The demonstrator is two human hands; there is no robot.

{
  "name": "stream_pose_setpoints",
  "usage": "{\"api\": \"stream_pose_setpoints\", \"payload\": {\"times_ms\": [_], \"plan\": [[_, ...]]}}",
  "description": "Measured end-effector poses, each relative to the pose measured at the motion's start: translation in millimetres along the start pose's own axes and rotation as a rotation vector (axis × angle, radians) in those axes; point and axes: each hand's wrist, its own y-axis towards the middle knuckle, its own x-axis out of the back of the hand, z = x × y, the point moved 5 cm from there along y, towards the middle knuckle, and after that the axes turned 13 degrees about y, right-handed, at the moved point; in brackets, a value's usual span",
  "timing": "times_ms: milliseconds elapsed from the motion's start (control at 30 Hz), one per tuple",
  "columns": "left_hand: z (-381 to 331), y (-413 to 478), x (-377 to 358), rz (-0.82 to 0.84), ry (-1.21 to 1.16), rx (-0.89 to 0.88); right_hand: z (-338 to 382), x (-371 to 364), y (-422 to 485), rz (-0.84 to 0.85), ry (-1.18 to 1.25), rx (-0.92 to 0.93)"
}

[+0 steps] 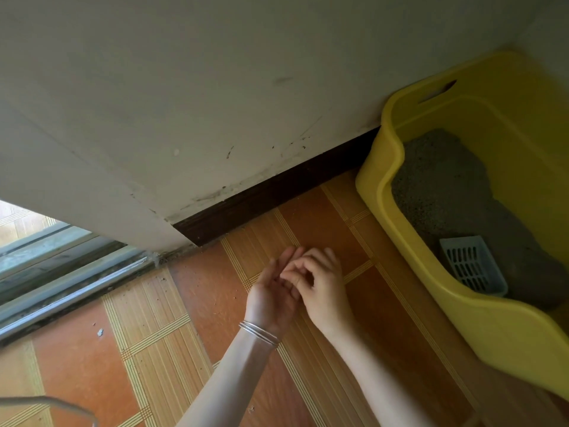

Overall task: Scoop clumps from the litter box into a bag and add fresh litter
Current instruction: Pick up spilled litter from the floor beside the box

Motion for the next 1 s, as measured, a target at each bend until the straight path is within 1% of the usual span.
{"api": "stream_pose_setpoints", "payload": {"times_ms": [67, 167, 333, 400, 533, 600, 733, 900, 1000], "plan": [[2.4, 0.4, 0.5, -0.006, 0.009, -0.012, -2.7, 13.2, -4.8, -0.083, 0.035, -0.023], [-0.4, -0.5, 4.3, -0.009, 0.043, -0.044, -20.7, 44.5, -12.0, -0.186, -0.005, -0.084], [-8.3, -2.9, 11.4, -0.011, 0.048, -0.091, -55.1, 81.5, -20.5, -0.279, -0.108, -0.245], [-7.6, -2.8, 10.6, -0.010, 0.068, -0.091, -62.7, 88.2, -20.9, -0.301, -0.132, -0.267], [-7.0, -3.8, 7.7, -0.001, 0.071, -0.091, -62.8, 89.0, -17.2, -0.308, -0.137, -0.235], [-7.4, -4.0, 8.1, 0.008, 0.068, -0.096, -61.9, 90.9, -15.0, -0.347, -0.153, -0.216], [-7.4, -3.3, 8.3, 0.015, 0.068, -0.095, -65.2, 93.5, -12.4, -0.400, -0.176, -0.236], [-6.1, -2.6, 8.2, 0.010, 0.077, -0.096, -62.5, 89.2, -5.8, -0.396, -0.207, -0.168], [-5.1, -2.2, 9.6, -0.002, 0.090, -0.087, -59.4, 84.7, -3.3, -0.369, -0.293, -0.131]]}}
